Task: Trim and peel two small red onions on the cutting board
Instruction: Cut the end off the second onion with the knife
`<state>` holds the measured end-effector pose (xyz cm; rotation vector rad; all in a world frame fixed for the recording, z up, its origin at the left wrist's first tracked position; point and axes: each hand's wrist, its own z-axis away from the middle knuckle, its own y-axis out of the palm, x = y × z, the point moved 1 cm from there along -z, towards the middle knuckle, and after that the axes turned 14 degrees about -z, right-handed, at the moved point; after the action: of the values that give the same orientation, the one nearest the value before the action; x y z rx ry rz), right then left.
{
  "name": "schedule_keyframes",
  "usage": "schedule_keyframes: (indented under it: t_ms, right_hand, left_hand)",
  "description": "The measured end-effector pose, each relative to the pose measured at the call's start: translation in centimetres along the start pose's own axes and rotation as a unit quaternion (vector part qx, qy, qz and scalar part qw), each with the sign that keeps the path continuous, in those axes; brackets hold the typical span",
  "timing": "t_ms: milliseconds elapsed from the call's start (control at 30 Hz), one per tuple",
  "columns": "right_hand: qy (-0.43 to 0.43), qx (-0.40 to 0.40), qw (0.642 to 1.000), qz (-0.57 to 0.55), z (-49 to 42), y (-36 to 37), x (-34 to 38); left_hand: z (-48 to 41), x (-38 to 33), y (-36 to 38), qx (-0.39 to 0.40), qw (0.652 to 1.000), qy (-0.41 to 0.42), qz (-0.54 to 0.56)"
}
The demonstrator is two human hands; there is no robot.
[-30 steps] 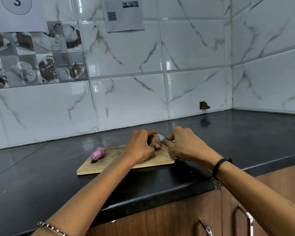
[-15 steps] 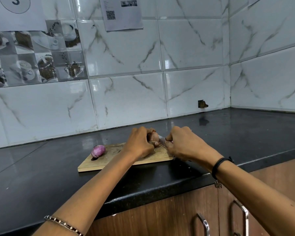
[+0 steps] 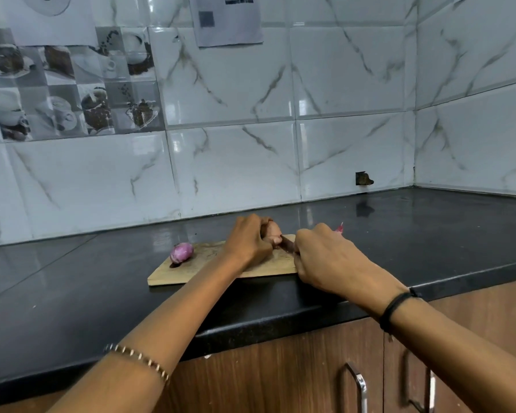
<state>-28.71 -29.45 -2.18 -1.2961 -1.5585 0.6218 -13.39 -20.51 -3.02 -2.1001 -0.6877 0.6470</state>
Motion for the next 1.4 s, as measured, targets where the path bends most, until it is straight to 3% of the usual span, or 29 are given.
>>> schedule_keyframes:
  t_ms: [367,567,733,900,1100,1233,1400]
  right_hand:
    - [0.027,-0.008,0.999,-0.028,0.3,-0.3,-0.4]
    - [0.056,-0.036,0.998,0.001,0.3,0.0,-0.2]
    - [0.108,-0.053,0.991,-0.053,0.0,-0.4,-1.6]
    - [0.146,-0.122,0.979,-0.074,0.7,-1.2,-4.3]
    - [0.143,-0.143,0.971,-0.127,1.5,-2.7,-5.1]
    - [0.113,-0.120,0.976,-0.145,1.2,-2.8,-4.2]
    - [0.108,-0.025,0.980,-0.166,0.7,-2.5,-3.1]
  left_hand:
    - [-0.6,1.1,0.6,0.004,1.000,-0.008,-0.008]
    - [0.1,1.5,-0.2,-0.022,0.993,-0.063,0.100]
    - [0.4,1.7,-0.5,-0.017,0.978,-0.092,0.185]
    - [0.5,1.3,-0.7,-0.007,0.980,-0.088,0.178]
    - [0.2,1.5,-0.5,0.045,0.978,-0.080,0.189]
    - [0.4,1.4,-1.0,0.065,0.986,-0.051,0.146]
    - [0.6,1.6,-1.3,0.078,0.985,-0.052,0.143]
